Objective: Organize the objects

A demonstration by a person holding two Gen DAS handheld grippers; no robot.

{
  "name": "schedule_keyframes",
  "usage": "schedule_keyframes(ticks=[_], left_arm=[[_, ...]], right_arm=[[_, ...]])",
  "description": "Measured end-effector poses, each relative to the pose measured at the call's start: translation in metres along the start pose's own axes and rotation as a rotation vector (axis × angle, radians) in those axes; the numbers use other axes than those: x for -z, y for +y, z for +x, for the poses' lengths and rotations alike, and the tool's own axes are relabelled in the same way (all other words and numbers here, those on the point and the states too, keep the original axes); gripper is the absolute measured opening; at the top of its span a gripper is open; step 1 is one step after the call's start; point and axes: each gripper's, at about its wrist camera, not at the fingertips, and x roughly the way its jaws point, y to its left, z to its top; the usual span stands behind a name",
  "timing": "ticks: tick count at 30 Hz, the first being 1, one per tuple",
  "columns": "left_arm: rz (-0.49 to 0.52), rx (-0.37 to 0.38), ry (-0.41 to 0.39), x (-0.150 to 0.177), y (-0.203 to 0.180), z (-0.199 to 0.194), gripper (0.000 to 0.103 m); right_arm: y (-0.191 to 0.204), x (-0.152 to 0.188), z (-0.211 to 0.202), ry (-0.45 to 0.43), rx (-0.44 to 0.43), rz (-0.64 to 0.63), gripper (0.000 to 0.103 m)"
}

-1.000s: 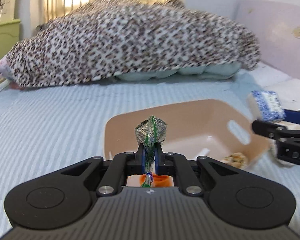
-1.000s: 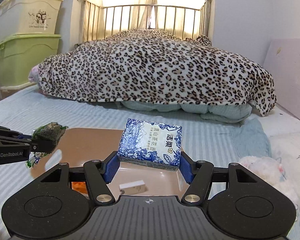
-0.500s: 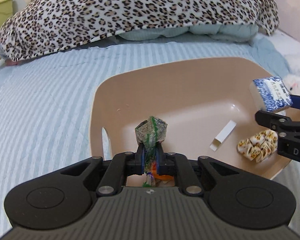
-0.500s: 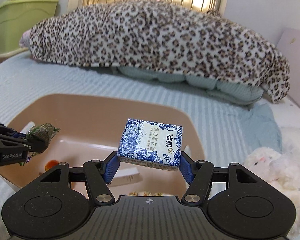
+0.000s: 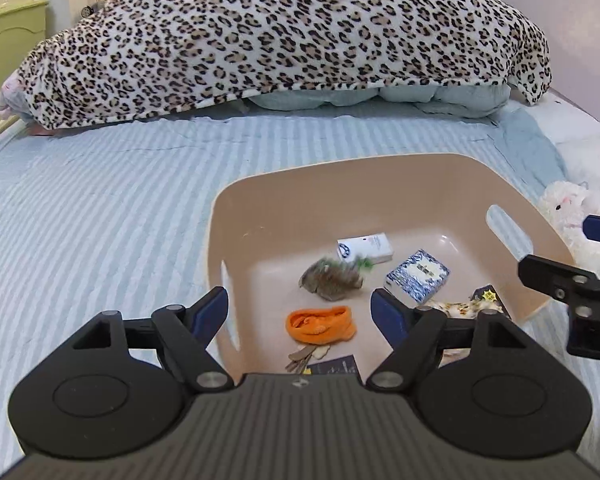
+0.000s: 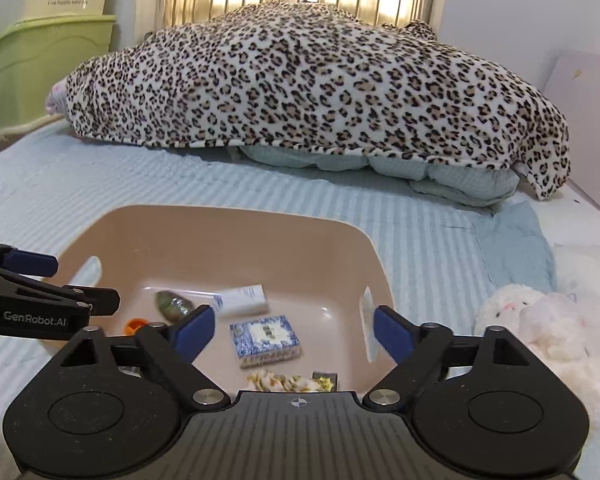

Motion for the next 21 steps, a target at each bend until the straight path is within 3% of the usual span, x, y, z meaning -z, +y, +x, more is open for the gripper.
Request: schedule_keyframes(ticks=[14,21], left_arm=[[0.022,0.002,-0.056,0.028,-0.012,-0.085,0.081],[-0.023,0.013,-0.067,0.053,-0.017,-0.122,0.083]], right_arm=[[-0.003,0.032,-0.081,-0.035,-0.006,0.064,0.092],[-0.006,0.049,-0.121,-0.044,-0.014,0.088,0.095]])
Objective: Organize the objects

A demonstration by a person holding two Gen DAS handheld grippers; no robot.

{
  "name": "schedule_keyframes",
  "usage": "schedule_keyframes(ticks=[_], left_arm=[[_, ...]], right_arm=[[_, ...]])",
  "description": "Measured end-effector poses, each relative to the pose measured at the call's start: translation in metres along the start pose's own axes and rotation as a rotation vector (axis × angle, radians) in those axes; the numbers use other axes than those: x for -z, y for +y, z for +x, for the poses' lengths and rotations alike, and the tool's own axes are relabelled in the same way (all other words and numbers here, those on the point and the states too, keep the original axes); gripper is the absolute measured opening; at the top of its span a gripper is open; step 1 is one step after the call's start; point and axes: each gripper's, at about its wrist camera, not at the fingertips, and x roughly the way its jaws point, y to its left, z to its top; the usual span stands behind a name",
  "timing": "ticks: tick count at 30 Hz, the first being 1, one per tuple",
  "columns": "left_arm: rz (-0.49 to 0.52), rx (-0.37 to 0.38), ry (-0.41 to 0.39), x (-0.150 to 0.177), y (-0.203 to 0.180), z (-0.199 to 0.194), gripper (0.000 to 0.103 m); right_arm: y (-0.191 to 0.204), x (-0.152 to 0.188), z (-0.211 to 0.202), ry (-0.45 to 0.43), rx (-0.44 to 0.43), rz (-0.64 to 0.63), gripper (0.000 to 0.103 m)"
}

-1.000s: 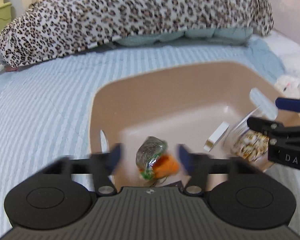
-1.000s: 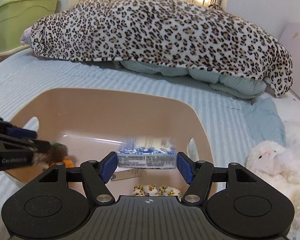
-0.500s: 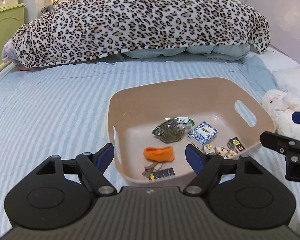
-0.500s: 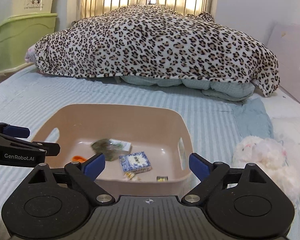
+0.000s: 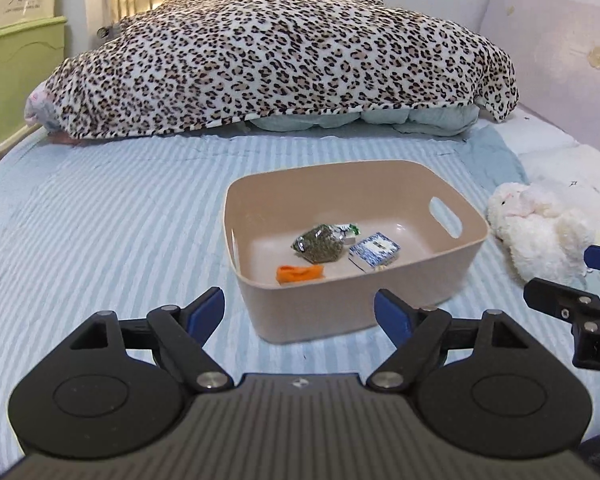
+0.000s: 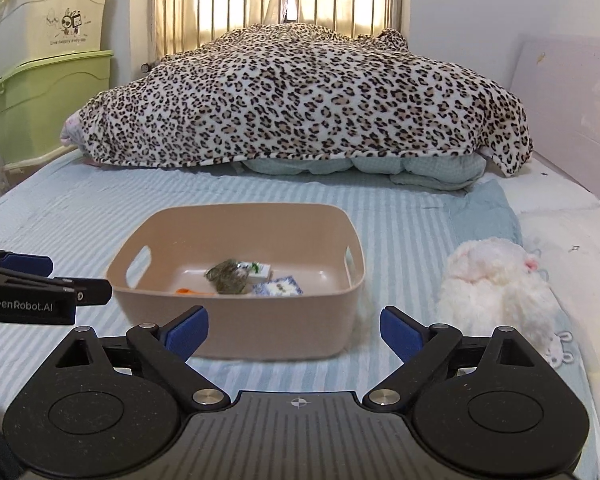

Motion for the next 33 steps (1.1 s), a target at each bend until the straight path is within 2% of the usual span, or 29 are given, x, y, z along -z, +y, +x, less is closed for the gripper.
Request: schedule_keyframes(ticks=[6,13,28,33], left_arm=[[0.031,-0.002,-0.023,0.018,-0.016,-0.028,0.083],[0.012,0.054,-0.033,0.035,-0.025,-0.057,0.084],[0.022,0.027,-0.050,0.071,-0.031,-0.112,0.084],[0.023,0.044,-0.048,0.084,-0.032,-0.125,0.084]], right_arm=[[0.001,0.016,-0.037,-0.003,0.012,0.015,0.097],[0.005,0.033,-0.069,-0.001,-0.001,0.027,0.099],[0.016,0.067,-0.110,0.015,-0.022,0.035,0.100],[0.020,0.077,-0.121,0.027,-0.028,0.038,0.101]])
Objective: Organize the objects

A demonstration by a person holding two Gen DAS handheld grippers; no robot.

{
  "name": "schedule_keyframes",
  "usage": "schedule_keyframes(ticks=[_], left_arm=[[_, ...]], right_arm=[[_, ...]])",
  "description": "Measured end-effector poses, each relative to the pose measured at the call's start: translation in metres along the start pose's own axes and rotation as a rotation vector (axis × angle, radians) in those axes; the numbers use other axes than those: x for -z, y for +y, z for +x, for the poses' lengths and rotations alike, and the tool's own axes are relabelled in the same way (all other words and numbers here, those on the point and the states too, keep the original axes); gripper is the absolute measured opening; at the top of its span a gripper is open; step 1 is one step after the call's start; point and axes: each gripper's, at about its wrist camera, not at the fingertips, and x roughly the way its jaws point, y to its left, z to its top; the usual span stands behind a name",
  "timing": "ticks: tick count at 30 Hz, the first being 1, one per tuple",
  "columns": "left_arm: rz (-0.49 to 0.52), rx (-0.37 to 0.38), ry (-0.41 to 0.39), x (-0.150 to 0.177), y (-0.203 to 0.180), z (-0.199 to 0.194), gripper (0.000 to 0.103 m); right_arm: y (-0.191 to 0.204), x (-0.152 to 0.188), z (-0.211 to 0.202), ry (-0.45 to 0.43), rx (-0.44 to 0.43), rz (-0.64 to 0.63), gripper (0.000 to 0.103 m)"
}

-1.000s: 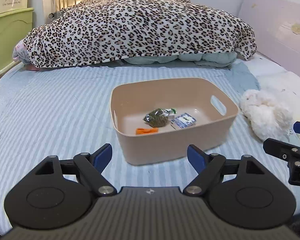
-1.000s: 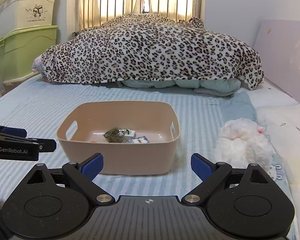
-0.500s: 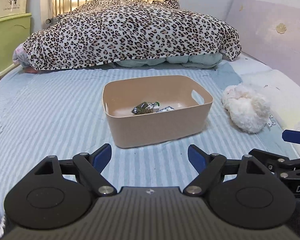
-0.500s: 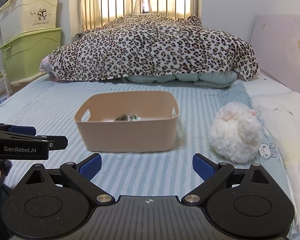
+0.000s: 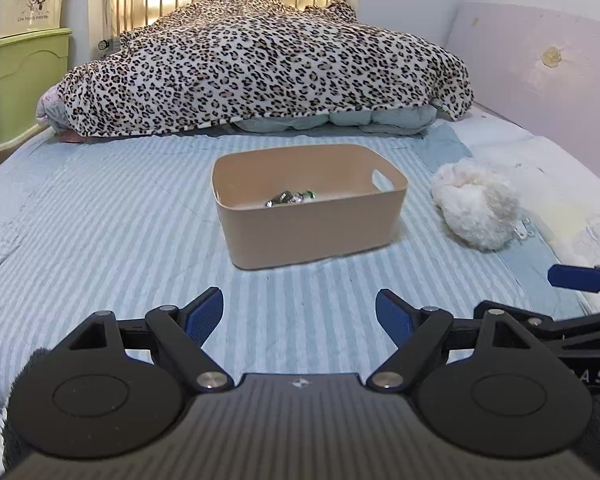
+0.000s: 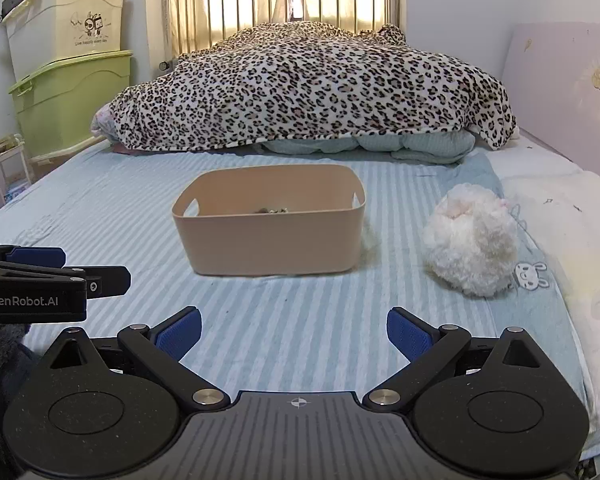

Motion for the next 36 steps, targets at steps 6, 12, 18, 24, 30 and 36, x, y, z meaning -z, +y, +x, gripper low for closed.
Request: schedule_keyframes(ticks=[6,12,18,24,30,36], left_arm=[[0.007,-0.003,0.013,0.017,-0.002,-0.008,0.084],[0.008,0.001,0.024,0.027,-0.002,-0.014,0.084],[0.015,0.002,0.032,0.033,-0.003,-0.018,0.084],[0.021,0.001,0.039,0.034,-0.006,-0.017,0.084],[0.020,0.009,0.041,0.036,-0.005,-0.017,0.084],[0.015,0.009,0.045,0.036,-0.004,-0.016,0.084]], right_arm=[[0.006,0.008,-0.012,0.000,0.003,0.001,0.101],[0.008,0.013,-0.021,0.003,-0.006,0.004,0.102],[0.005,0.019,-0.026,0.016,-0.008,0.019,0.102],[0.000,0.026,-0.030,0.021,-0.002,0.028,0.102],[-0.004,0.027,-0.034,0.020,0.003,0.048,0.102],[-0.005,0.027,-0.033,0.023,0.007,0.050,0.102]])
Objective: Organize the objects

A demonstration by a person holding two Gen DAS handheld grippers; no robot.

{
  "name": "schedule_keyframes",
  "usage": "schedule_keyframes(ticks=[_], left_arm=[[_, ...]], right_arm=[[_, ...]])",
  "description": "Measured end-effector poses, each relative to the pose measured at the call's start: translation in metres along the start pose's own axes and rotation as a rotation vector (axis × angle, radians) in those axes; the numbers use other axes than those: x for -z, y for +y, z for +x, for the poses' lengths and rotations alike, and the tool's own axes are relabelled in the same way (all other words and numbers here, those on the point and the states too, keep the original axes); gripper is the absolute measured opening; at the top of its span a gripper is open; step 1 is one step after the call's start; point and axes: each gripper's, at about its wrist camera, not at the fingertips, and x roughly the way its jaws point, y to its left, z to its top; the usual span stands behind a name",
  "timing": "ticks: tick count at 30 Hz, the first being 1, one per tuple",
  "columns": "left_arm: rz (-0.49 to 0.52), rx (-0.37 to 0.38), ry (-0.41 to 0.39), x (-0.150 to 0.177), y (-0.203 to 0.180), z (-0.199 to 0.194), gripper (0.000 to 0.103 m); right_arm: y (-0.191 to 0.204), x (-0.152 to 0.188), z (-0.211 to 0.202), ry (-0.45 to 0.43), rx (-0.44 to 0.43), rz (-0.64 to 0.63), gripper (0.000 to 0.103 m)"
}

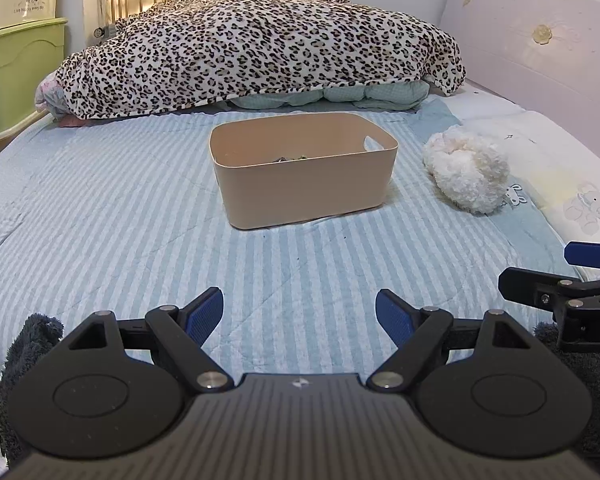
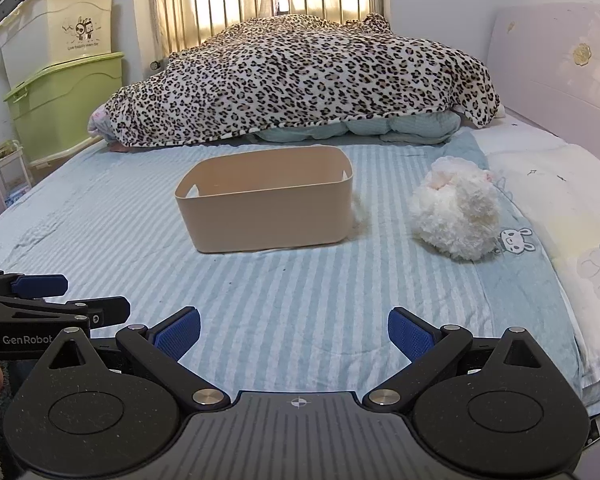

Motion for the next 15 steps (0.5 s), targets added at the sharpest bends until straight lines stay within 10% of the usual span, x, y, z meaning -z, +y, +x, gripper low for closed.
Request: schedule_keyframes(ticks=[15], left_arm=[[-0.003,0.002,0.005,-0.0027,-0.0006,0.0039,0.087]], right_arm=[[-0.0022,-0.0042,0.0057,0.010,-0.002,0.003,0.102]])
